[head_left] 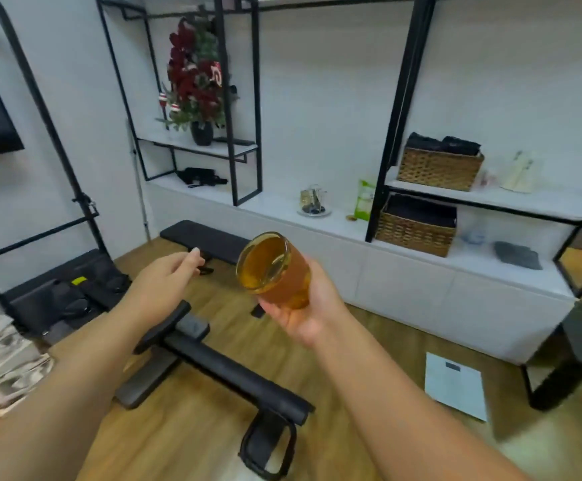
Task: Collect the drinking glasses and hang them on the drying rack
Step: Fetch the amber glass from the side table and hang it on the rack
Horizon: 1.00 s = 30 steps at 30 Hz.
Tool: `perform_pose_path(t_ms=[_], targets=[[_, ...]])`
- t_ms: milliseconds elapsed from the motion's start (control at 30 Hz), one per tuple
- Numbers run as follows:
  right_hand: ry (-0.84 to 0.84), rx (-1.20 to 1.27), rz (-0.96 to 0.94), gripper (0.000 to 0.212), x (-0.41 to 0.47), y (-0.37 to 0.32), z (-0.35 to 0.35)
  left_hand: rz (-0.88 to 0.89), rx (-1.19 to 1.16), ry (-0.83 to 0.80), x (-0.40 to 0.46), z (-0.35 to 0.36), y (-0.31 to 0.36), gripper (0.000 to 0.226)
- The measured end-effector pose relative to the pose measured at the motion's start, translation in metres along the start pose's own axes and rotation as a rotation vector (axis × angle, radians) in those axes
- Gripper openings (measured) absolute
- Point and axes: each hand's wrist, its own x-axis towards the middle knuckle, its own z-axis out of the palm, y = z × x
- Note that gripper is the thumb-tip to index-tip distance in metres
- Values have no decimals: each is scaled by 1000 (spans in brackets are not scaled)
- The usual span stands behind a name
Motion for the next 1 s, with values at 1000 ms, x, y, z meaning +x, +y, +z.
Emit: perform_pose_path(t_ms=[1000], targets=[[131,44,-138,40,423,-541,-213,169,144,-12,572,439,275,39]])
